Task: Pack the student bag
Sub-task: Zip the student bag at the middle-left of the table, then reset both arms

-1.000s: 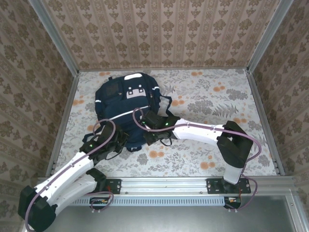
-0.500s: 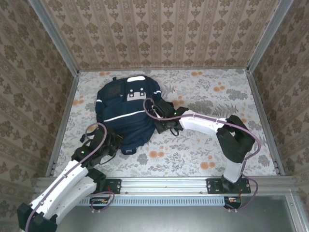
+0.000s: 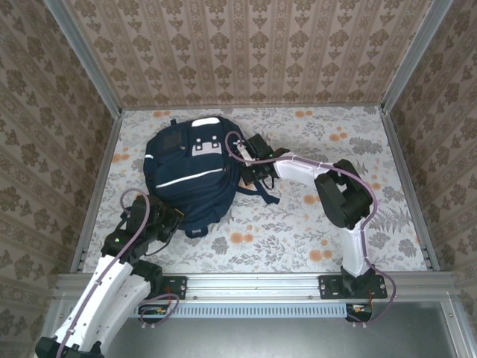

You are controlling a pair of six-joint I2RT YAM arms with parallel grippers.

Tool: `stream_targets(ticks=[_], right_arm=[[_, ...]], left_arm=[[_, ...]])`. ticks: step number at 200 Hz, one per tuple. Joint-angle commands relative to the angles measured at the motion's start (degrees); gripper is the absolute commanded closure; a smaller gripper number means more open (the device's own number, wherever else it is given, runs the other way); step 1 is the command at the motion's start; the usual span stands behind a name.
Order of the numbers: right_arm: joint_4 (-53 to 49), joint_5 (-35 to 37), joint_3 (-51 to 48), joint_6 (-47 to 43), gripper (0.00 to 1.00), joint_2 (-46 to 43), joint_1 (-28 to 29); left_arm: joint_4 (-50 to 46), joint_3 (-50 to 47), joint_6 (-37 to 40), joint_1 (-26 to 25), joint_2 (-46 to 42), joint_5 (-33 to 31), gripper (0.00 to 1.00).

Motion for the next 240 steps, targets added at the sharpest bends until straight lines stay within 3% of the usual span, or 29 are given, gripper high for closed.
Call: stream_targets(ticks=[1, 47, 59, 73, 92, 102, 116, 133, 139, 147, 173, 206, 219, 240], right_arm=[[2.85, 4.61, 4.58, 2.85, 1.0, 2.86, -6.65], [0.27, 1.29, 6.79, 3.52, 1.0, 3.62, -7.91], [0.46, -0.04, 5.45, 4.3, 0.86, 1.93, -7.9], [1.73, -0.64, 2.16, 5.75, 0.58, -1.47, -7.88], [3.29, -0.87, -3.25, 7.54, 0.53, -6.91, -7.99], [3.26, -0.69, -5.61, 8.29, 0.49, -9.7, -8.05], [3.08, 0.1, -8.91, 9.35, 0.45, -13.65, -8.08], [3.5, 1.22, -13.0, 10.76, 0.39, -18.76, -8.07], [3.19, 1.9, -14.13, 11.24, 0.38, -20.35, -8.06], [2.81, 2.74, -15.41, 11.62, 0.37, -22.54, -8.03], [1.73, 7.73, -19.66, 12.96, 0.28, -30.29, -8.31], [1.42, 16.03, -25.19, 13.78, 0.02, -40.67, -9.92], [1.64, 18.48, -27.14, 13.62, 0.01, -43.96, -11.23], [5.9, 19.04, -32.1, 12.22, 0.01, -48.12, -14.89]], left_arm=[[-8.92, 3.33, 6.42, 2.99, -1.32, 3.32, 1.0], [-4.27, 2.13, 7.47, 5.24, -0.02, 7.29, 1.0], [-1.71, 1.4, 6.45, 5.26, 0.91, 7.61, 1.0], [1.5, 0.67, 5.37, 5.19, 1.75, 7.65, 1.0], [4.53, 0.69, 5.04, 4.8, 3.3, 7.38, 1.0], [4.94, 1.15, 5.36, 4.49, 4.68, 7.01, 0.88], [3.34, 2.91, 6.81, 3.68, 7.15, 5.31, 0.49], [0.4, 6.8, 10.99, 2.7, 10.41, 2.41, 0.3], [-1.02, 8.73, 12.62, 2.58, 11.57, 1.24, 0.15], [-2.72, 11.41, 15.48, 2.49, 13.59, -0.04, 0.08], [-9.73, 22.13, 27.07, 2.58, 20.91, -8.24, 0.02], [-13.01, 35.23, 44.53, 4.09, 32.37, -21.83, 0.0], [-10.51, 37.03, 49.18, 6.18, 35.98, -27.14, 0.0], [1.4, 33.14, 54.12, 9.86, 38.41, -34.11, 0.0]])
